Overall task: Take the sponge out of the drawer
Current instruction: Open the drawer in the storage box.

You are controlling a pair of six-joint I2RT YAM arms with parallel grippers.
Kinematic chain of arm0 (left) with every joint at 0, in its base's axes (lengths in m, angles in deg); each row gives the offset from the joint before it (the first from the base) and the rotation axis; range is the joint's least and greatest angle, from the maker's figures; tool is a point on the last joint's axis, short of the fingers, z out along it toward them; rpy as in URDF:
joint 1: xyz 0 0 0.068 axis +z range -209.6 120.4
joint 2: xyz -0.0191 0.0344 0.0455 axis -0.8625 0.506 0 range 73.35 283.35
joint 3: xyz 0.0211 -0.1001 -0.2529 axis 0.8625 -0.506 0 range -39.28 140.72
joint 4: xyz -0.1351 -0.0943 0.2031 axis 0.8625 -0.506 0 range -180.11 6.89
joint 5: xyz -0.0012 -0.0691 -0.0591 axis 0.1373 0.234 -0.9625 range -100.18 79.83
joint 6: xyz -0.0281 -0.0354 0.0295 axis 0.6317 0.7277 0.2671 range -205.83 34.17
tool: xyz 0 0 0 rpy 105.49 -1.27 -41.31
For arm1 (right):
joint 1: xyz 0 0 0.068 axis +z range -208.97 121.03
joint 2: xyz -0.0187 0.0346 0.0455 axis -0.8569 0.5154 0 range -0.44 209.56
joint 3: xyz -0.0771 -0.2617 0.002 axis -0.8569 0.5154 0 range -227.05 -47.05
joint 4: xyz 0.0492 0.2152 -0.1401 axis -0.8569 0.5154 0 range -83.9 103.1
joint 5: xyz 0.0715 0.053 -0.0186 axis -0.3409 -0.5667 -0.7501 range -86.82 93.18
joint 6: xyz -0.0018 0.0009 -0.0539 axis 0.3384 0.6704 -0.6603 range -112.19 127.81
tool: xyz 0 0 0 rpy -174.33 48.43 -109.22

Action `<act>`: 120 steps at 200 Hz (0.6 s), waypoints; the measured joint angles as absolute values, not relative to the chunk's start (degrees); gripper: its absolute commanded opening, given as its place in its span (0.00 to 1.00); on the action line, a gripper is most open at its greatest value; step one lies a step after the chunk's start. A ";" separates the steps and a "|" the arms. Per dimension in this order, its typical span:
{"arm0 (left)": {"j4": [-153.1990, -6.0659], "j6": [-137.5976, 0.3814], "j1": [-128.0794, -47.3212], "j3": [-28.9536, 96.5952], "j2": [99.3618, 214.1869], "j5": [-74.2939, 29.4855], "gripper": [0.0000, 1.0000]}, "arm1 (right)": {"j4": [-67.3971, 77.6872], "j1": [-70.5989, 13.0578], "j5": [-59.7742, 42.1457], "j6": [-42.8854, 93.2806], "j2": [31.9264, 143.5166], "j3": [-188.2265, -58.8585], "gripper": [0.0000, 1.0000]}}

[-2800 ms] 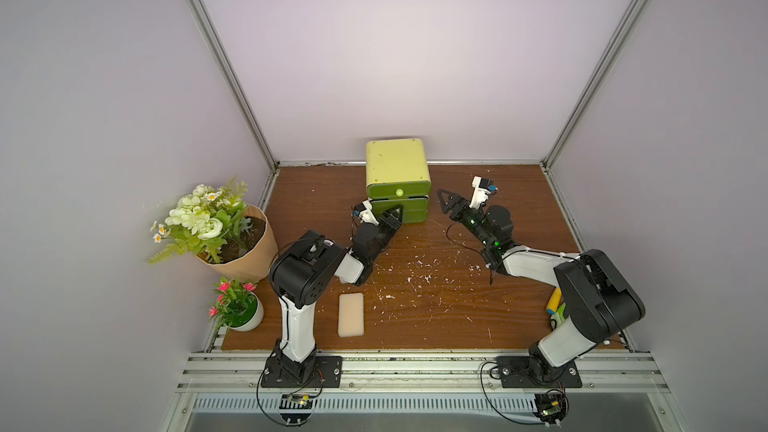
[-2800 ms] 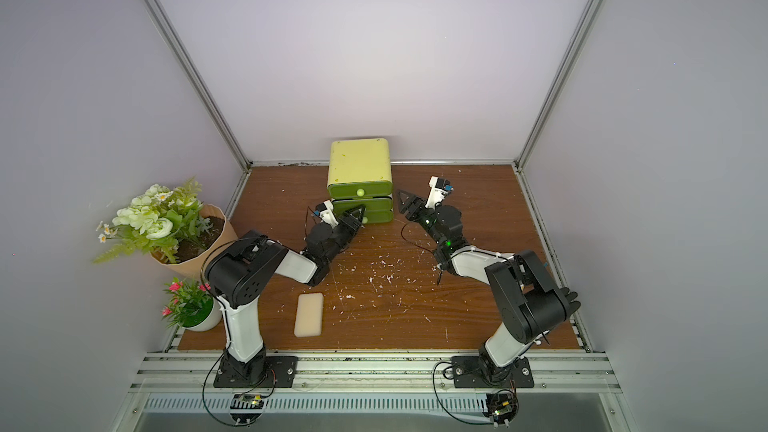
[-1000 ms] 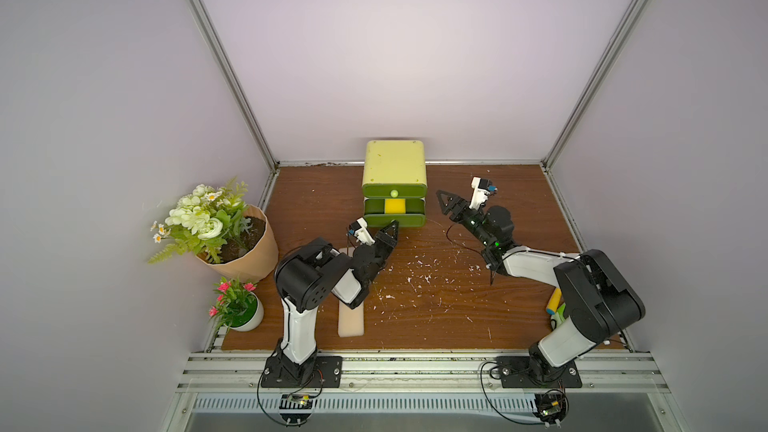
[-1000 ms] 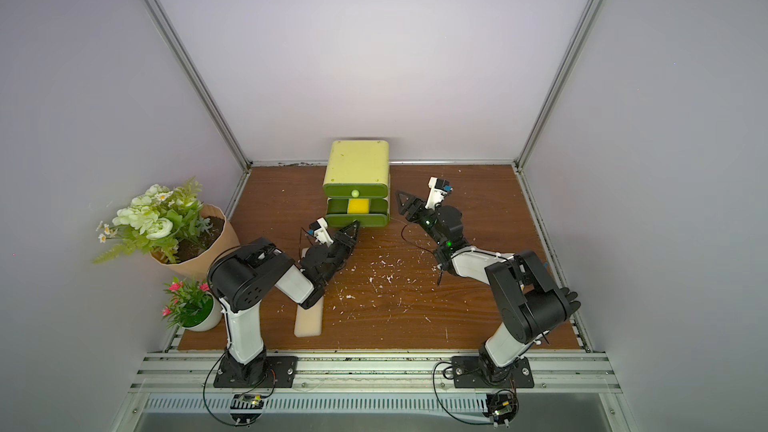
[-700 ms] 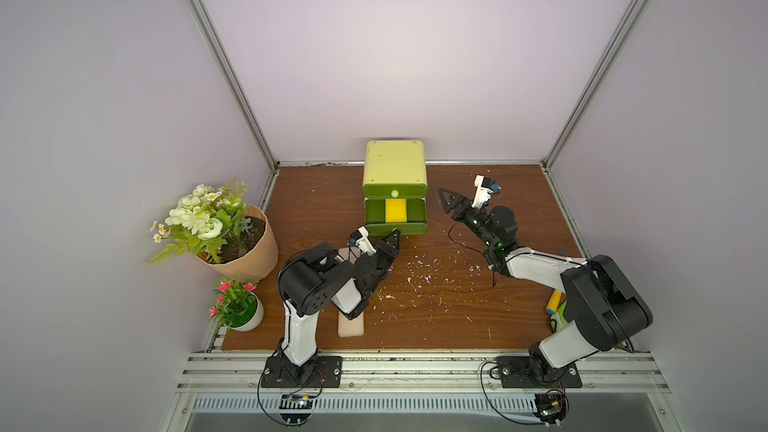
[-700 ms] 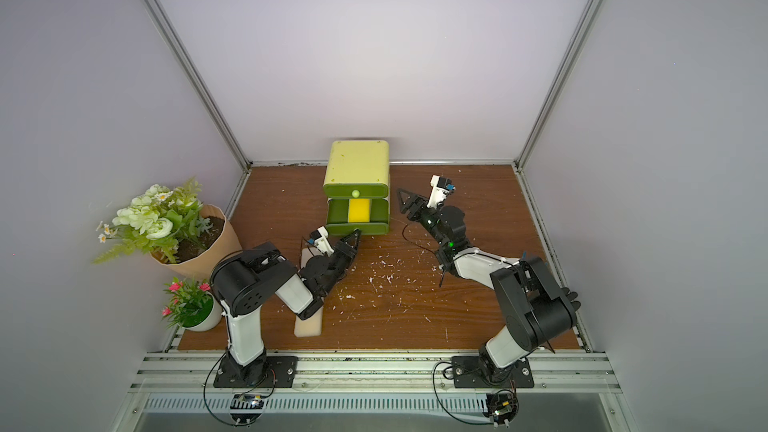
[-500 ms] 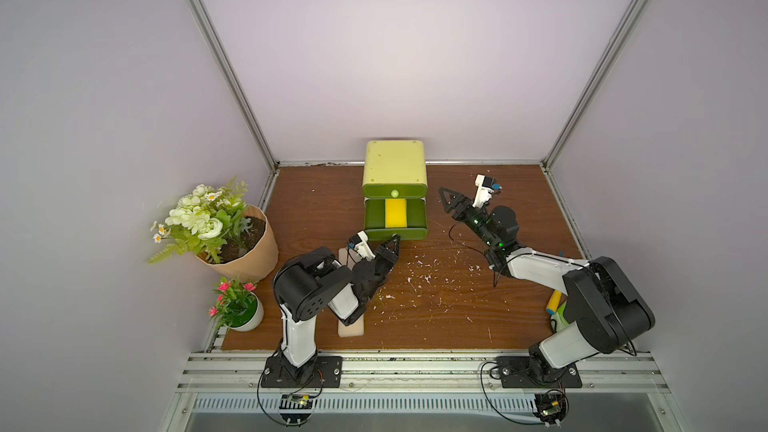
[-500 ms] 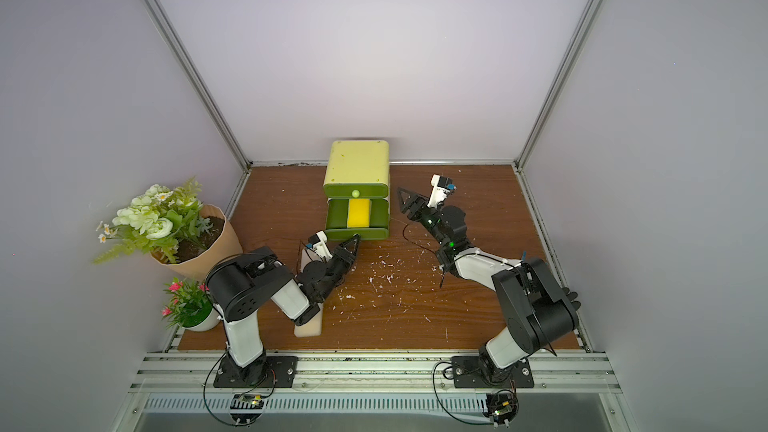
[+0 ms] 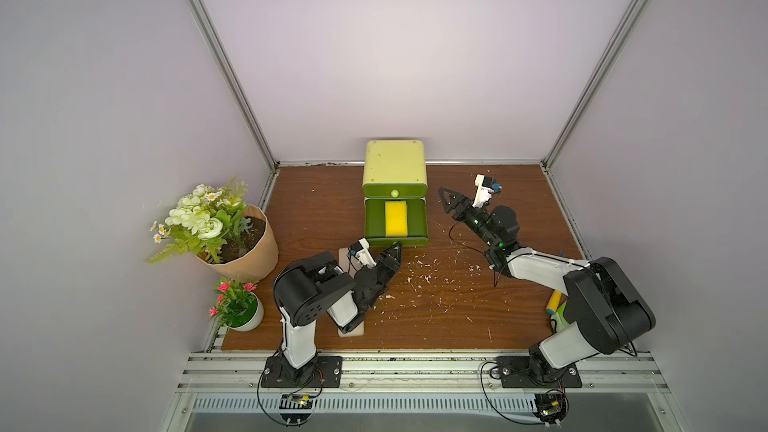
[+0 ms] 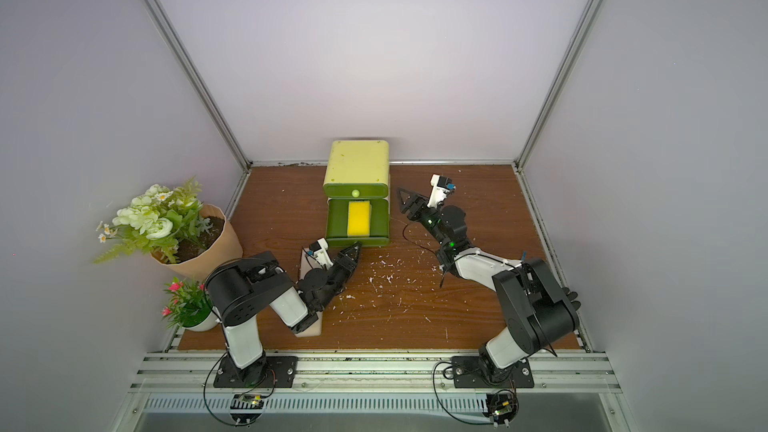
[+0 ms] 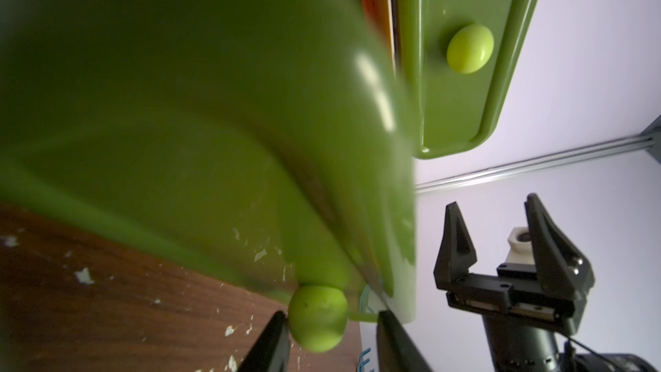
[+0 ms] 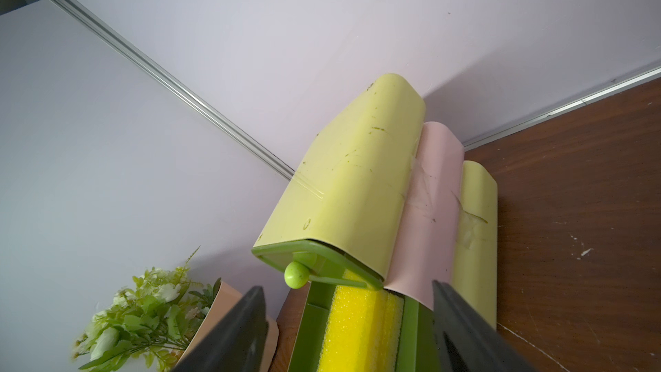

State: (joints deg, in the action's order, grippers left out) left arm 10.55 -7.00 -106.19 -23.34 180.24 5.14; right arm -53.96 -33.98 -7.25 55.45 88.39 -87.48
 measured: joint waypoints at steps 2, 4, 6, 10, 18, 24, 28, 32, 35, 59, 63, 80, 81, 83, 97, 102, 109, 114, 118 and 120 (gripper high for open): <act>10.53 -7.20 -106.21 -23.38 180.24 5.22 0.53 | -53.91 -33.98 -7.25 55.45 88.39 -87.45 0.76; 10.53 -7.07 -106.23 -23.45 180.24 5.22 0.53 | -53.87 -33.98 -7.27 55.45 88.37 -87.45 0.76; 10.53 -7.02 -106.23 -23.49 180.24 5.29 0.54 | -53.85 -33.98 -7.27 55.45 88.37 -87.45 0.76; 10.49 -7.11 -106.23 -23.56 180.24 5.46 0.56 | -53.82 -33.98 -7.36 55.45 88.31 -87.45 0.76; 10.51 -6.94 -106.25 -23.71 180.24 5.57 0.58 | -53.65 -33.98 -7.43 55.45 88.15 -87.45 0.76; 10.51 -7.00 -106.25 -23.75 180.24 5.68 0.60 | -53.63 -33.98 -7.49 55.45 88.11 -87.48 0.76; 10.51 -7.04 -106.25 -23.80 180.24 5.73 0.61 | -53.63 -33.98 -7.49 55.45 88.09 -87.45 0.76; 10.53 -7.04 -106.25 -23.82 180.24 5.75 0.62 | -53.63 -33.98 -7.51 55.45 88.07 -87.48 0.76; 10.51 -6.96 -106.25 -23.82 180.24 5.81 0.62 | -53.63 -33.98 -7.56 55.45 88.07 -87.45 0.76; 10.55 -6.91 -106.50 -24.24 180.21 6.25 0.67 | -53.56 -33.98 -7.67 55.45 88.07 -87.45 0.76; 10.53 -6.96 -106.56 -24.41 180.17 6.43 0.68 | -53.56 -33.98 -7.65 55.45 88.07 -87.45 0.76; 10.49 -6.91 -106.95 -25.42 179.69 7.15 0.71 | -53.45 -33.98 -7.67 55.43 88.07 -87.45 0.76; 10.49 -6.98 -107.00 -25.52 179.62 7.28 0.72 | -53.43 -33.98 -7.67 55.43 88.07 -87.45 0.76; 10.47 -7.02 -107.11 -25.70 179.49 7.39 0.72 | -53.41 -33.98 -7.67 55.43 88.04 -87.45 0.76; 10.29 -7.46 -107.81 -26.68 178.07 8.44 0.74 | -53.19 -33.98 -7.67 55.41 88.04 -87.48 0.76; 10.14 -7.88 -108.16 -26.97 177.20 8.92 0.75 | -53.10 -33.98 -7.67 55.36 88.02 -87.45 0.76; 9.94 -8.49 -108.72 -27.27 175.84 9.66 0.75 | -52.84 -33.98 -7.67 55.19 88.00 -87.48 0.76; 9.61 -8.82 -109.12 -27.34 174.75 10.25 0.76 | -52.67 -33.98 -7.67 55.14 87.91 -87.48 0.76; 9.15 -9.54 -109.60 -27.36 173.57 10.86 0.76 | -52.45 -33.98 -7.67 55.03 87.80 -87.45 0.76; 9.05 -9.76 -109.77 -27.36 172.98 11.23 0.77 | -52.36 -33.98 -7.67 55.01 87.78 -87.45 0.76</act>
State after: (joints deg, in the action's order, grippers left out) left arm 9.05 -9.76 -109.77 -27.36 172.98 11.23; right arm -52.36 -33.98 -7.67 55.01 87.78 -87.45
